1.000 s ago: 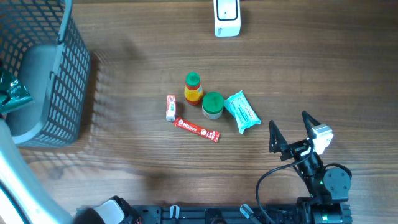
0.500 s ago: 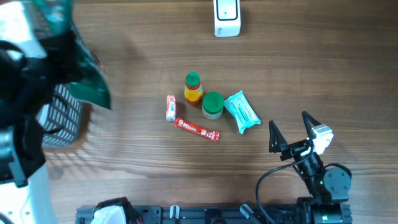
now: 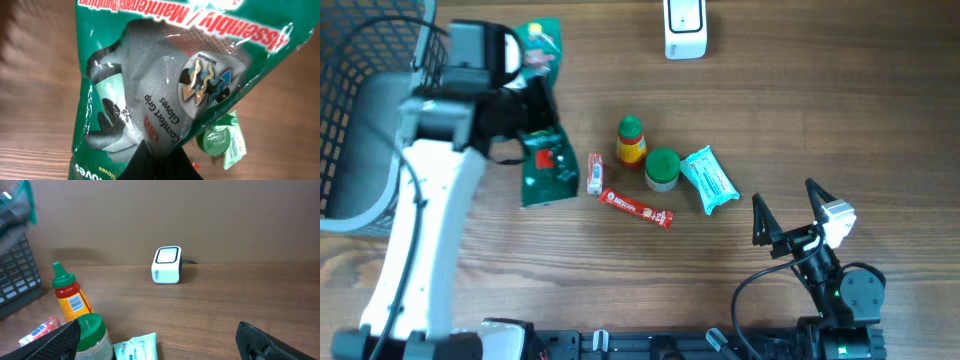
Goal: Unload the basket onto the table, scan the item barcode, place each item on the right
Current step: 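Lift the green glove pack out and lay it left of the jar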
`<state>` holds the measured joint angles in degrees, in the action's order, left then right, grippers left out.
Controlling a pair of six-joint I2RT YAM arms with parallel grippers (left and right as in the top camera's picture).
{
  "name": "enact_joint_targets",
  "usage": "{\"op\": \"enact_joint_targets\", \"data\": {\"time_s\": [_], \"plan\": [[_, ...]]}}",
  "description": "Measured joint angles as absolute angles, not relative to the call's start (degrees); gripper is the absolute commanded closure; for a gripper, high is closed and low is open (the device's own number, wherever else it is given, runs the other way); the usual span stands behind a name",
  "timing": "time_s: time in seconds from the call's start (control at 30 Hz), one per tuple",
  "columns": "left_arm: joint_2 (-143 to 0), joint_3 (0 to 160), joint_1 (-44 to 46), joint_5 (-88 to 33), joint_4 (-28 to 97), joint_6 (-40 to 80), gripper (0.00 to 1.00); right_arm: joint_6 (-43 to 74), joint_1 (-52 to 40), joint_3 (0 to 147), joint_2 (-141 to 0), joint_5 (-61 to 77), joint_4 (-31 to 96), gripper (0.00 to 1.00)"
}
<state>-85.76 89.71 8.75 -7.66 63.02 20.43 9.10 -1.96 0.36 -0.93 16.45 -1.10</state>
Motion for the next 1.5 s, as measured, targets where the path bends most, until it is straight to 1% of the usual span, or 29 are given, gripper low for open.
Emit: {"op": "enact_joint_targets", "data": {"time_s": [0.1, 0.27, 0.4, 0.5, 0.6, 0.8, 0.9, 0.97, 1.03, 1.17, 1.23, 1.3, 1.33, 1.37, 1.5], "plan": [[-87.2, 85.4, 10.9, -7.4, 59.5, 22.3, 0.96, 9.1, -2.0, 0.4, -0.9, 16.4, -1.1, 0.00], [-87.5, 75.2, 14.1, -7.3, 50.6, 29.5, 0.96, 9.1, -2.0, 0.4, -0.9, 16.4, -1.1, 0.00], [-87.5, 67.6, 17.2, -7.3, 42.5, 32.1, 0.96, 9.1, -2.0, 0.4, -0.9, 16.4, -1.1, 0.00], [-87.5, 64.7, 20.5, -7.3, 37.2, 33.6, 0.96, 9.1, -2.0, 0.4, -0.9, 16.4, -1.1, 0.00], [-87.5, 64.3, 22.5, -7.3, 36.1, 36.3, 0.96, 9.1, -2.0, 0.4, -0.9, 16.5, -1.1, 0.01], [-87.5, 64.3, 22.6, -4.8, 38.0, 45.0, 0.96, 9.1, -2.0, 0.4, -0.9, 16.4, -1.1, 0.00], [-87.5, 64.3, 22.6, -3.4, 38.7, 47.0, 0.96, 9.1, -2.0, 0.4, -0.9, 16.4, -1.1, 0.00], [-87.5, 64.3, 22.6, -2.8, 38.9, 47.5, 0.86, 9.1, -2.0, 0.4, -0.9, 16.4, -1.1, 0.00], [-87.5, 64.3, 22.6, -2.8, 39.6, 48.2, 0.82, 9.1, -2.0, 0.4, -0.9, 16.4, -1.1, 0.00], [-87.5, 64.2, 22.6, -2.7, 41.1, 48.8, 0.62, 9.1, -2.0, 0.4, -0.9, 16.4, -1.1, 0.00], [-87.5, 64.2, 22.6, -2.6, 41.9, 49.0, 0.59, 9.1, -2.0, 0.4, -0.9, 16.4, -1.1, 0.00], [-87.5, 64.2, 22.7, -2.6, 42.0, 48.8, 0.34, 9.1, -2.0, 0.4, -0.9, 16.4, -1.1, 0.00], [-87.5, 64.2, 22.8, -2.6, 42.1, 49.0, 0.13, 9.1, -2.0, 0.4, -0.9, 16.4, -1.1, 0.00], [-87.5, 64.2, 22.9, -2.6, 42.0, 48.8, 0.00, 9.1, -2.0, 0.4, -0.9, 16.4, -1.1, 0.00], [-87.5, 64.2, 23.3, -2.5, 40.7, 48.8, 0.00, 9.1, -2.0, 0.4, -0.9, 16.4, -1.1, 0.00]]}}
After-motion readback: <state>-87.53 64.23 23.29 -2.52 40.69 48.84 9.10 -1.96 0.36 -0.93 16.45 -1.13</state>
